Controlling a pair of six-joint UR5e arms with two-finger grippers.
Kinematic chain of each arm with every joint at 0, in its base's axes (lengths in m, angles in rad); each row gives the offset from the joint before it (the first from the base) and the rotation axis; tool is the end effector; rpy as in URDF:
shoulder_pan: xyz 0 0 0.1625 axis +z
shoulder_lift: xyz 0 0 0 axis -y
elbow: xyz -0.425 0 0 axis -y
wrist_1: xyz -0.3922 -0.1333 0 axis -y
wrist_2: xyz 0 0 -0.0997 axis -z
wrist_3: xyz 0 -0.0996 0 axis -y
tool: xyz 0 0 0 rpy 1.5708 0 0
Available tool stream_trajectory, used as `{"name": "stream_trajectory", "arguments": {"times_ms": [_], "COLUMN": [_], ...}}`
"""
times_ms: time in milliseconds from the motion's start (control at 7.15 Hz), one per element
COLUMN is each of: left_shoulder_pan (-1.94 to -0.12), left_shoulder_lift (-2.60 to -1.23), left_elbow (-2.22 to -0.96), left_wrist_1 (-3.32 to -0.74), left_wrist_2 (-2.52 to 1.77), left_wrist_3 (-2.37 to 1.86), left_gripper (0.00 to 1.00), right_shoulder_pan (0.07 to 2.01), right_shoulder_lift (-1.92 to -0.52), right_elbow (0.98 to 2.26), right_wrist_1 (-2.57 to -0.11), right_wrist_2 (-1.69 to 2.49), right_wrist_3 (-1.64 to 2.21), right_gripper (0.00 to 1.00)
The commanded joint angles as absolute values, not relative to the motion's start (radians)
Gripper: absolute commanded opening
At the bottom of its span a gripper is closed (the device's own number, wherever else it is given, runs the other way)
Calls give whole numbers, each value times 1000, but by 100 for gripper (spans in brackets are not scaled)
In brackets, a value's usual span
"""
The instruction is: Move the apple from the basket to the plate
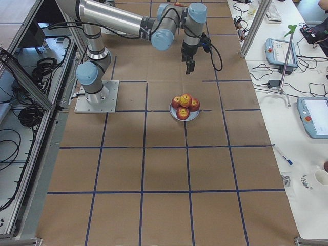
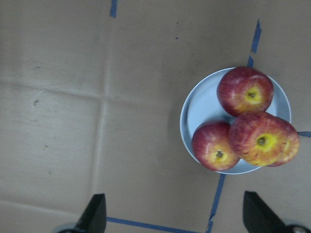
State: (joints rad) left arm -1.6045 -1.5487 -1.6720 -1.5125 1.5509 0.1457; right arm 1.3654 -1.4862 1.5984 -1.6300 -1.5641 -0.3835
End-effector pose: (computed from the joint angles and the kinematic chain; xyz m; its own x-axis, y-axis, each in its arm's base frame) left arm -0.1514 -0.4744 0.4548 -0.9838 0.1780 0.0227 0.1784 0.9838 0.0177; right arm 0.0251 -0.5363 0.4373 -0.9840 -0.1763 -0.0260 -0.1774 0.9830 0.0466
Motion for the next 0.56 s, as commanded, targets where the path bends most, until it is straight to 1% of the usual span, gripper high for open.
{"name": "stream_trajectory", "arguments": {"times_ms": [0, 140, 420], "left_shoulder_pan": [-1605, -1605, -1605], "left_shoulder_lift": [-1549, -1548, -1549], "left_elbow": [-1674, -1674, -1674], "left_wrist_1": [-1513, -1514, -1514], "left_wrist_2": [1551, 1551, 1551], "left_wrist_3": [146, 146, 146], "left_gripper": [99, 99, 99], "right_shoulder_pan": [1523, 1569, 1578], "right_shoulder_lift": [-1566, -1572, -1574], "right_elbow": [1592, 1592, 1592], "right_wrist_1": [-1543, -1519, -1494], "right_wrist_2": [-1566, -1569, -1571], "right_wrist_3": [-168, -114, -100], "right_gripper": [100, 100, 100]}}
